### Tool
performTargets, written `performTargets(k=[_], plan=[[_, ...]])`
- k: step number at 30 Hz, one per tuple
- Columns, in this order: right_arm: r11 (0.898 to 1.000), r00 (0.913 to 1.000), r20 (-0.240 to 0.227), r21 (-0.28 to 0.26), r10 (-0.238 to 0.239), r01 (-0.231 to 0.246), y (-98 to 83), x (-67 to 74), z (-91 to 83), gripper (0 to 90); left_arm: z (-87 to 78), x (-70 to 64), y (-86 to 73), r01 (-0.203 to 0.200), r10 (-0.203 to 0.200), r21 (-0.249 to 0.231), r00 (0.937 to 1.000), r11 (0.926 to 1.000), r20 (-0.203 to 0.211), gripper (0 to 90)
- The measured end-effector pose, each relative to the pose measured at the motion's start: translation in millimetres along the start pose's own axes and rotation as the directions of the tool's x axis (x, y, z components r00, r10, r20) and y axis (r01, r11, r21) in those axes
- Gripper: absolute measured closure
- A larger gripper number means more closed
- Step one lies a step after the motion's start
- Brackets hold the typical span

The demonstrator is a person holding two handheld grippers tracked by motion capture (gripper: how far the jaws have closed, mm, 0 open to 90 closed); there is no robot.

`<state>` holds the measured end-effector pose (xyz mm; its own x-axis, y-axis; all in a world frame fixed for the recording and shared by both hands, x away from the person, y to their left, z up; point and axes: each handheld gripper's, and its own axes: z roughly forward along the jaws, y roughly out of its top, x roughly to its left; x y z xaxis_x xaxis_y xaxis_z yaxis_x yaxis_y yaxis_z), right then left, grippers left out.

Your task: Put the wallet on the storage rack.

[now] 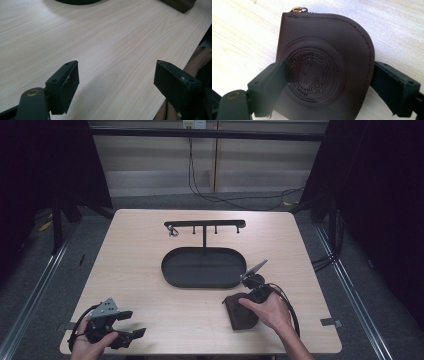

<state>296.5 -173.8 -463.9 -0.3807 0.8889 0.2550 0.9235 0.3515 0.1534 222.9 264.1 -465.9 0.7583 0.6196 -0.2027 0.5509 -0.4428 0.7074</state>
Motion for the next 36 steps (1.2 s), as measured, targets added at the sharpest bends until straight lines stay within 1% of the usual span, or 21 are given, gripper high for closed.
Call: performTargets(k=[3, 5, 6, 7, 8, 10, 11, 12, 13, 16, 21, 22, 24, 27, 28, 29, 30, 31, 32, 33, 36], plan=[[1.0, 1.0, 0.0, 0.005, 0.0, 0.0, 0.5, 0.0, 0.6, 13.6, 0.1, -0.3, -0.1, 0.001, -0.001, -0.001, 1.0, 1.0, 0.001, 20.3], [1.0, 0.9999, -0.015, 0.009, 0.007, -0.007, 1.0, -0.9, 0.6, 15.2, 0.0, -0.5, -0.1, 0.001, -0.001, -0.001, 1.0, 1.0, 0.002, 20.3], [1.0, 0.9995, -0.031, 0.01, 0.012, -0.012, 1.4, -2.1, 0.8, 17.8, 0.2, -0.6, -0.2, 0.002, -0.002, 0.0, 1.0, 1.0, 0.005, 20.3], [1.0, 0.9995, -0.031, 0.01, 0.012, -0.012, 1.4, -2.1, 0.8, 17.8, 0.2, -0.6, -0.2, 0.002, -0.002, 0.0, 1.0, 1.0, 0.005, 20.4], [1.0, 0.9991, -0.038, 0.01, 0.017, -0.017, 0.9, -2.2, -0.8, 21.1, 0.2, -0.5, -0.2, 0.0, -0.001, 0.001, 1.0, 1.0, 0.004, 20.5], [1.0, 0.9992, -0.036, 0.007, 0.017, -0.017, 0.5, -1.6, -1.4, 21.8, 0.0, -0.5, -0.1, 0.0, 0.0, 0.0, 1.0, 1.0, 0.005, 20.5], [1.0, 0.9995, -0.026, 0.005, 0.019, -0.019, 0.3, -0.7, -2.1, 24.2, -0.2, -0.3, -0.1, 0.0, 0.0, 0.0, 1.0, 1.0, 0.003, 20.5], [1.0, 0.9994, -0.025, -0.005, 0.022, -0.022, -0.1, -2.3, -5.8, 33.3, -0.4, -0.2, -0.1, 0.001, -0.001, 0.0, 1.0, 1.0, 0.001, 20.5], [1.0, 0.9994, -0.025, -0.005, 0.022, -0.022, -0.1, -2.3, -5.8, 33.3, -0.3, -0.1, -0.2, 0.004, -0.004, -0.003, 1.0, 1.0, 0.001, 20.5], [0.999, 0.9988, -0.033, -0.039, 0.035, -0.036, -1.8, -8.5, -17.2, 52.6, -0.3, 0.0, 0.1, -0.001, 0.001, 0.002, 1.0, 1.0, 0.001, 20.4], [0.999, 0.9994, -0.022, -0.034, 0.026, -0.027, -0.3, -7.2, -19.6, 54.5, 0.4, -0.7, 0.4, -0.002, 0.002, 0.002, 1.0, 1.0, 0.005, 20.5], [0.999, 0.9995, -0.023, -0.033, 0.022, -0.023, 2.3, -6.8, -22.6, 61.3, 0.2, -0.6, 0.3, 0.001, -0.001, 0.001, 1.0, 1.0, 0.005, 20.4], [0.999, 0.9994, -0.029, -0.033, 0.021, -0.022, 3.4, -6.8, -24.7, 63.0, -0.9, 0.1, 0.3, 0.0, 0.0, -0.004, 1.0, 1.0, 0.006, 20.4], [1.0, 0.9998, -0.015, -0.024, 0.011, -0.011, 5.5, -3.4, -28.3, 65.2, -1.4, 1.2, 0.1, 0.004, -0.004, -0.007, 1.0, 1.0, 0.007, 20.4], [0.999, 0.9997, -0.023, -0.033, 0.013, -0.014, 6.6, -2.3, -31.4, 71.4, -1.7, 1.6, 0.0, 0.007, -0.007, -0.007, 1.0, 0.9999, 0.006, 20.4], [0.999, 0.9997, -0.023, -0.033, 0.013, -0.014, 6.6, -2.3, -31.4, 71.4, -1.7, 1.6, 0.0, 0.007, -0.007, -0.007, 1.0, 0.9999, 0.006, 20.4], [0.998, 0.9992, -0.037, -0.053, 0.013, -0.015, 6.9, -2.8, -34.0, 73.6, -1.8, 1.7, 0.0, 0.006, -0.006, -0.008, 1.0, 1.0, 0.006, 20.4], [0.998, 0.9995, -0.03, -0.067, 0.014, -0.016, 7.7, -2.9, -38.4, 74.3, -1.8, 1.6, 0.1, 0.007, -0.007, -0.007, 1.0, 1.0, 0.001, 20.2], [0.998, 0.9995, -0.03, -0.067, 0.014, -0.016, 7.7, -2.9, -38.4, 74.3, -1.9, 1.8, 0.0, 0.007, -0.007, -0.002, 1.0, 1.0, -0.005, 20.2], [0.998, 0.9997, -0.022, -0.067, 0.014, -0.016, 8.0, -2.7, -39.5, 74.5, -1.6, 2.2, -0.3, 0.012, -0.012, -0.002, 0.9999, 0.9999, -0.004, 19.9], [0.997, 0.9996, -0.026, -0.07, 0.012, -0.014, 8.4, -2.7, -42.2, 76.7, -2.3, 3.1, -0.4, 0.019, -0.019, -0.009, 0.9998, 0.9998, 0.002, 19.9]])
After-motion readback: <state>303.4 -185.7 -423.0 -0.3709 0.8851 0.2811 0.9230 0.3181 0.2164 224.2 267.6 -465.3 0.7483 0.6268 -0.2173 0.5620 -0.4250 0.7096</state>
